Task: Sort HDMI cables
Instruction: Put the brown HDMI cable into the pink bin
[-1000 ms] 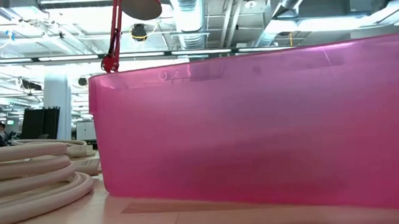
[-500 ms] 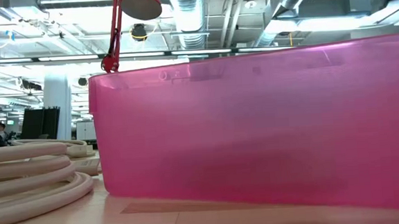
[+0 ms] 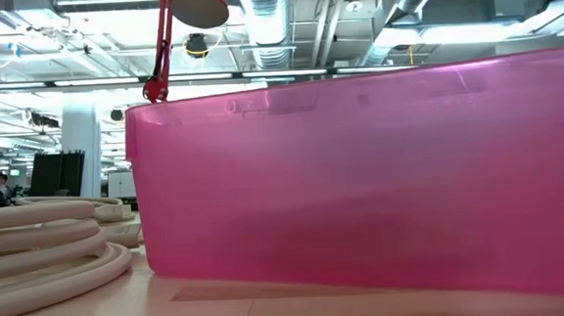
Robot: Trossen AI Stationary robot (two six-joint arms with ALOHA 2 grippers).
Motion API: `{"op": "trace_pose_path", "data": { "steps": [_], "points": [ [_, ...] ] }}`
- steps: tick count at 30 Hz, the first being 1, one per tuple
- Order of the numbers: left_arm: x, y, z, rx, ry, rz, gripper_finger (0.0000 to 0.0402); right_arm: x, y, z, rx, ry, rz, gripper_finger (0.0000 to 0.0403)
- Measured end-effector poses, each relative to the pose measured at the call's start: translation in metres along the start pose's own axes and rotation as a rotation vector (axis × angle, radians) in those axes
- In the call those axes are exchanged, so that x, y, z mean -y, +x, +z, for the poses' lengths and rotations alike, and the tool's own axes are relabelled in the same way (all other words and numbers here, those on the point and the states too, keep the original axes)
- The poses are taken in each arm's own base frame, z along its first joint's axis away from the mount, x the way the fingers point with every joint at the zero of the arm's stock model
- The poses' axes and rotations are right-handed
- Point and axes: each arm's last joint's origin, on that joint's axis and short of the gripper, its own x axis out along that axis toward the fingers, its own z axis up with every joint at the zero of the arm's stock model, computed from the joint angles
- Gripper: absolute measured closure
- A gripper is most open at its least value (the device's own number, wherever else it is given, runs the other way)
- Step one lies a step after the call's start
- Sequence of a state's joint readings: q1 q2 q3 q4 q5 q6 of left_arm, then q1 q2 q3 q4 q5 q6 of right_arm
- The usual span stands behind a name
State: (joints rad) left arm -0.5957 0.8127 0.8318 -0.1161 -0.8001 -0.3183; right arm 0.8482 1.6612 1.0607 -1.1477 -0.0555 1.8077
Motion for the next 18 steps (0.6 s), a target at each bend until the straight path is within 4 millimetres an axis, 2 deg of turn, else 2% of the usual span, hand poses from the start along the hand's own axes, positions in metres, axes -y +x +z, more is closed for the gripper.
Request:
{"op": "trace_pose_path", "data": {
  "steps": [3, 8, 13, 18],
  "points": [
    [0.000, 0.000, 0.000, 0.000, 0.000, 0.000, 0.0394, 0.007, -0.013, 0.002, -0.012, -0.028, 0.056, 0.0286],
    [0.000, 0.000, 0.000, 0.000, 0.000, 0.000, 0.0394, 0.021, -0.050, 0.012, -0.011, -0.096, 0.216, 0.0274],
    [0.000, 0.000, 0.000, 0.000, 0.000, 0.000, 0.0394, 0.039, -0.086, 0.028, 0.109, -0.118, 0.396, 0.0282],
    [0.000, 0.000, 0.000, 0.000, 0.000, -0.001, 0.0394, 0.056, -0.111, 0.049, 0.250, -0.141, 0.515, 0.0293]
  ]
}}
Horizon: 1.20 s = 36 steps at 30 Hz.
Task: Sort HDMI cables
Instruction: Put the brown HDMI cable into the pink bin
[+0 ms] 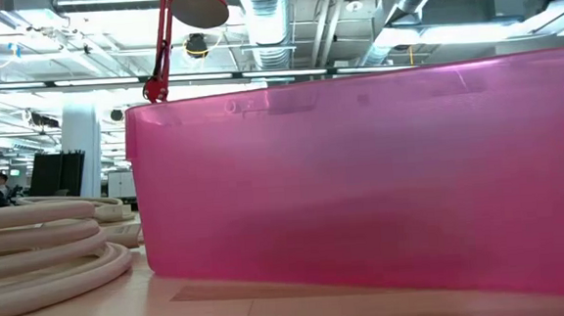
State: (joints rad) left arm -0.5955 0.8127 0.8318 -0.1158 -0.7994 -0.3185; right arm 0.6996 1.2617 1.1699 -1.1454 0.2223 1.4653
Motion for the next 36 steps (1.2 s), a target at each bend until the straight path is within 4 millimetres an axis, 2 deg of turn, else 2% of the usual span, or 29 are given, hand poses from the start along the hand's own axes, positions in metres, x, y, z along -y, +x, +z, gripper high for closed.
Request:
{"op": "trace_pose_path", "data": {
  "steps": [4, 9, 16, 24, 32, 36],
  "points": [
    [0.000, 0.000, 0.000, 0.000, 0.000, 0.000, 0.0394, -0.001, -0.008, 0.021, 0.071, -0.118, 0.106, 0.0299],
    [0.000, 0.000, 0.000, 0.000, 0.000, 0.000, 0.0394, -0.008, -0.008, 0.049, 0.189, -0.285, 0.203, 0.0301],
    [0.000, 0.000, 0.000, 0.000, 0.000, 0.000, 0.0394, -0.003, 0.002, 0.088, 0.290, -0.385, 0.145, 0.0300],
    [0.000, 0.000, 0.000, 0.000, -0.001, -0.003, 0.0394, 0.010, 0.031, 0.125, 0.244, -0.385, 0.020, 0.0293],
    [0.000, 0.000, 0.000, 0.000, 0.000, -0.002, 0.0394, 0.024, 0.076, 0.161, 0.155, -0.321, -0.103, 0.0212],
    [0.000, 0.000, 0.000, 0.000, -0.001, -0.002, 0.0394, 0.030, 0.099, 0.177, 0.143, -0.306, -0.140, 0.0186]
  ]
}}
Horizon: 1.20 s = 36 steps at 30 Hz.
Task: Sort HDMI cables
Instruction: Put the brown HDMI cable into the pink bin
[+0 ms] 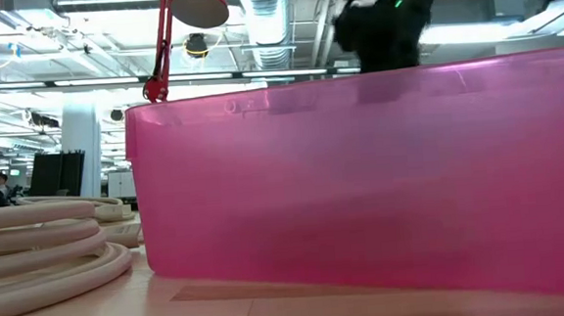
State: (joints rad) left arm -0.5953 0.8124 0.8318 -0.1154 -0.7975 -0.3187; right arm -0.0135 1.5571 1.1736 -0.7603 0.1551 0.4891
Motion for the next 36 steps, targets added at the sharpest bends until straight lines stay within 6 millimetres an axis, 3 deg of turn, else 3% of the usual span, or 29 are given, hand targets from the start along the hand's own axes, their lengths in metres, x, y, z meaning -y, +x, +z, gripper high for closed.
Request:
{"op": "trace_pose_path", "data": {
  "steps": [8, 16, 29, 36],
  "points": [
    [0.000, 0.000, 0.000, 0.000, 0.001, 0.003, 0.0394, 0.013, 0.047, 0.020, 0.021, -0.002, -0.030, 0.0192],
    [0.000, 0.000, 0.000, 0.000, 0.000, 0.002, 0.0394, 0.016, 0.080, 0.024, 0.004, -0.139, -0.044, 0.0198],
    [0.000, 0.000, 0.000, 0.000, 0.000, 0.002, 0.0394, 0.044, 0.116, 0.031, -0.021, -0.164, -0.140, 0.0184],
    [0.000, 0.000, 0.000, 0.000, 0.000, 0.002, 0.0394, 0.055, 0.117, 0.038, -0.010, -0.122, -0.060, 0.0199]
  ]
}}
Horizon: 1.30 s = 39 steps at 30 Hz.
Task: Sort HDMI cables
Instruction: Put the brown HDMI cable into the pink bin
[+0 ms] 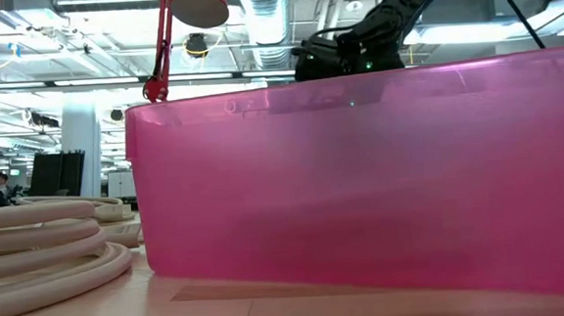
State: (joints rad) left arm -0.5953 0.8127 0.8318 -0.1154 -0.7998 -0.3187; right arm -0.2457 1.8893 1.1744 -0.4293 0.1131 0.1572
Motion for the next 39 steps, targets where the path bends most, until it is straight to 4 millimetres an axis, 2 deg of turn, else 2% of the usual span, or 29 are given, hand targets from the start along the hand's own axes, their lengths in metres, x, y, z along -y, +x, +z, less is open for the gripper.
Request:
{"op": "trace_pose_path", "data": {
  "steps": [4, 11, 14, 17, 21, 22, 26, 31, 39],
  "points": [
    [0.000, 0.000, 0.000, 0.000, 0.000, -0.001, 0.0394, 0.004, 0.002, 0.000, -0.013, 0.011, 0.032, 0.0221],
    [0.000, 0.000, 0.000, 0.000, 0.000, -0.001, 0.0394, -0.002, 0.025, -0.007, -0.072, 0.018, 0.065, 0.0244],
    [0.000, 0.000, 0.000, 0.000, 0.000, -0.001, 0.0394, -0.005, 0.028, -0.008, -0.080, 0.008, 0.053, 0.0258],
    [0.000, 0.000, 0.000, 0.000, -0.001, -0.001, 0.0394, -0.007, 0.028, -0.008, -0.068, 0.002, 0.037, 0.0297],
    [0.000, 0.000, 0.000, 0.000, -0.001, -0.001, 0.0394, -0.006, 0.022, -0.006, -0.046, -0.009, 0.037, 0.0374],
    [0.000, 0.000, 0.000, 0.000, 0.000, -0.001, 0.0394, -0.006, 0.020, -0.005, -0.041, -0.015, 0.038, 0.0377],
    [0.000, 0.000, 0.000, 0.000, 0.000, -0.001, 0.0394, -0.006, 0.007, 0.002, -0.018, -0.017, 0.040, 0.0376],
    [0.000, 0.000, 0.000, -0.002, 0.001, -0.002, 0.0394, -0.007, -0.027, 0.013, 0.010, -0.037, 0.046, 0.0376],
    [0.000, 0.000, 0.000, -0.001, 0.000, -0.002, 0.0394, -0.018, -0.111, 0.019, 0.135, -0.035, 0.092, 0.0376]
  ]
}}
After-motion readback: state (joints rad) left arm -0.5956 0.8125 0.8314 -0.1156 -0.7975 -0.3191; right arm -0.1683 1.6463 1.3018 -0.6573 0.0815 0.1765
